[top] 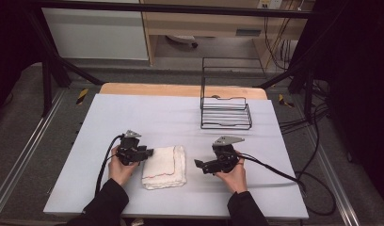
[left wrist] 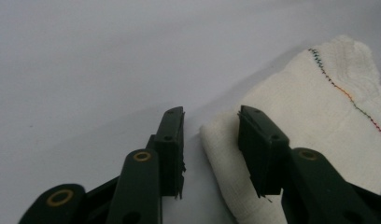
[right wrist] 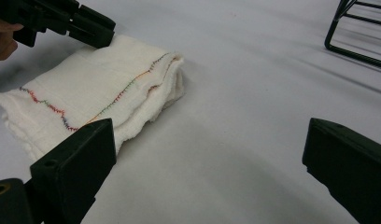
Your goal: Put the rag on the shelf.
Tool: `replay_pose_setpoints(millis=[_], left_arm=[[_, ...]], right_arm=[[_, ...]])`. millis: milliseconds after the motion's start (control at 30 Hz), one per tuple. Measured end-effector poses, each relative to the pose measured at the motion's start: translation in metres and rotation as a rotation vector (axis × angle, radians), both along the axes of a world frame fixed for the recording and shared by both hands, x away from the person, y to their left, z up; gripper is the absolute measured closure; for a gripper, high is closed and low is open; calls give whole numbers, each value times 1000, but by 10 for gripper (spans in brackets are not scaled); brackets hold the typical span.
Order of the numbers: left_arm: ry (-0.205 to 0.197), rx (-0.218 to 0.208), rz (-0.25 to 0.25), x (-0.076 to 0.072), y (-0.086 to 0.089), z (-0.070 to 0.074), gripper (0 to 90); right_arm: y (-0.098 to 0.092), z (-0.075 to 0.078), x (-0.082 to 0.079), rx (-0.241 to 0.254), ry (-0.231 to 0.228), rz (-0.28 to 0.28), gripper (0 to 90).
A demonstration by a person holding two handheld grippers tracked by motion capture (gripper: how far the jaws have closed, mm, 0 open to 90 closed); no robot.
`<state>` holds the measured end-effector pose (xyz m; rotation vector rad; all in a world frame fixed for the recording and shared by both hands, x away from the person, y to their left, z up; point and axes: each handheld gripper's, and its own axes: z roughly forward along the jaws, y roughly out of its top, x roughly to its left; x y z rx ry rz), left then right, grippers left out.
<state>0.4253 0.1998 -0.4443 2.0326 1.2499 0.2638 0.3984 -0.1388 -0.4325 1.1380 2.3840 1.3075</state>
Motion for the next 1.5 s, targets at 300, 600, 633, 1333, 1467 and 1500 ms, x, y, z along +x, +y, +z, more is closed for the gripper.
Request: replay_pose_setpoints(millis=[300, 600, 633, 1333, 1467, 1500], left_arm=[[32, -46, -12, 1, -1, -3, 734], [-14, 7, -34, -3, -8, -1, 795], [-21, 10, -37, -4, -8, -2, 796], [-55, 7, -56, -5, -6, -4, 796], [-58, 4, -57, -6, -6, -5, 796], [-63, 6, -56, -6, -6, -5, 796]], right_arm=[[2, -2, 0, 15, 2, -7, 25], [10, 0, 7, 20, -8, -7, 29], [12, 0, 9, 13, -17, -4, 32], [73, -22, 52, 2, 62, -22, 397], [74, -25, 52, -11, 64, -9, 470], [75, -25, 51, -7, 67, -3, 479]])
